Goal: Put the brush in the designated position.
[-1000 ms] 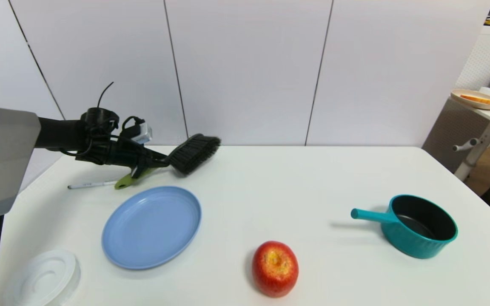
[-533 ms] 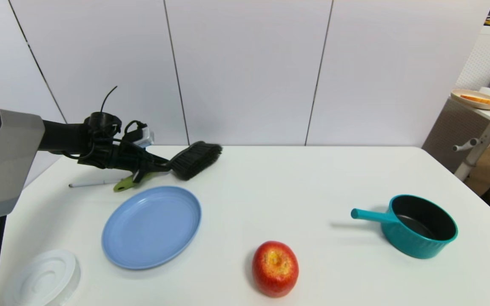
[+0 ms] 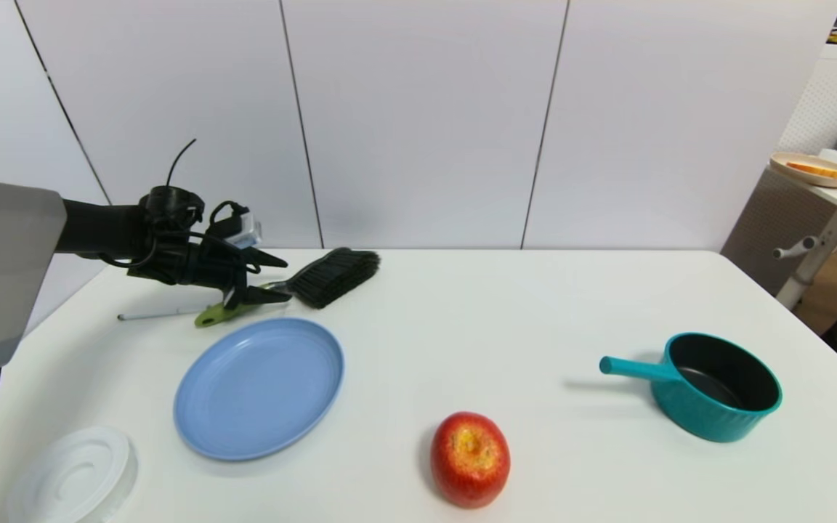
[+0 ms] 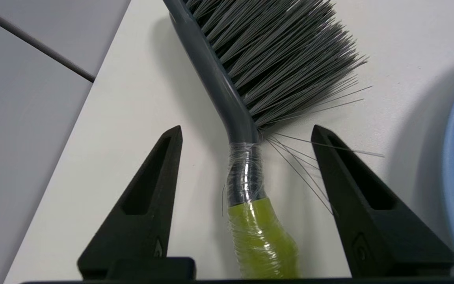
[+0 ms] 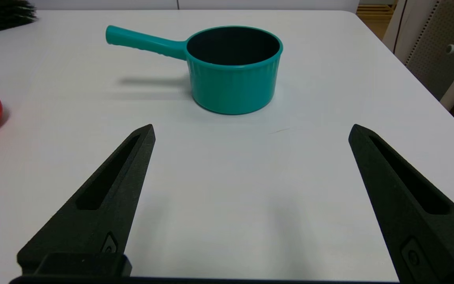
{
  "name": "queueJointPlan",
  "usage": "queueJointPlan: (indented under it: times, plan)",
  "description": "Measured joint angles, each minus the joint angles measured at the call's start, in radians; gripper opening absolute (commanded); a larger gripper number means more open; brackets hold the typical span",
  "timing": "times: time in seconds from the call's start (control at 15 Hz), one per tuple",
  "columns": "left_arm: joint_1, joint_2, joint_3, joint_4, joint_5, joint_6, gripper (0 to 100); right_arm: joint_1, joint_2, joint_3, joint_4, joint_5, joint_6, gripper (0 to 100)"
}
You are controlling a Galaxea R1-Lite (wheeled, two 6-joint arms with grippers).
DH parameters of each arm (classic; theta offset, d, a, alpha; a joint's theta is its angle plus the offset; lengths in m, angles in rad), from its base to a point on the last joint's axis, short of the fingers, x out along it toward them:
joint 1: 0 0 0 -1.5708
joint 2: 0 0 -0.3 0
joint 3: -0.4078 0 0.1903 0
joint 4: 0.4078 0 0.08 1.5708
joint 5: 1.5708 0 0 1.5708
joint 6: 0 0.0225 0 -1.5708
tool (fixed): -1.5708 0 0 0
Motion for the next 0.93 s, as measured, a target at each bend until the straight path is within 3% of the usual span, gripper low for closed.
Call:
queueJointPlan:
  times: [0.53, 0.73, 0.93]
  plan:
    - [-0.007, -0.312, 0.127, 0.248, 0.134, -0.047, 100, 0.000, 0.000, 0.000, 0.000, 0.000, 0.000, 100]
    - [-0.008, -0.542, 0.310, 0.272, 0.189, -0.172, 100, 0.000, 0.000, 0.000, 0.000, 0.000, 0.001, 100]
    - [-0.008, -0.789, 0.516, 0.214, 0.221, -0.338, 100, 0.000, 0.000, 0.000, 0.000, 0.000, 0.000, 100]
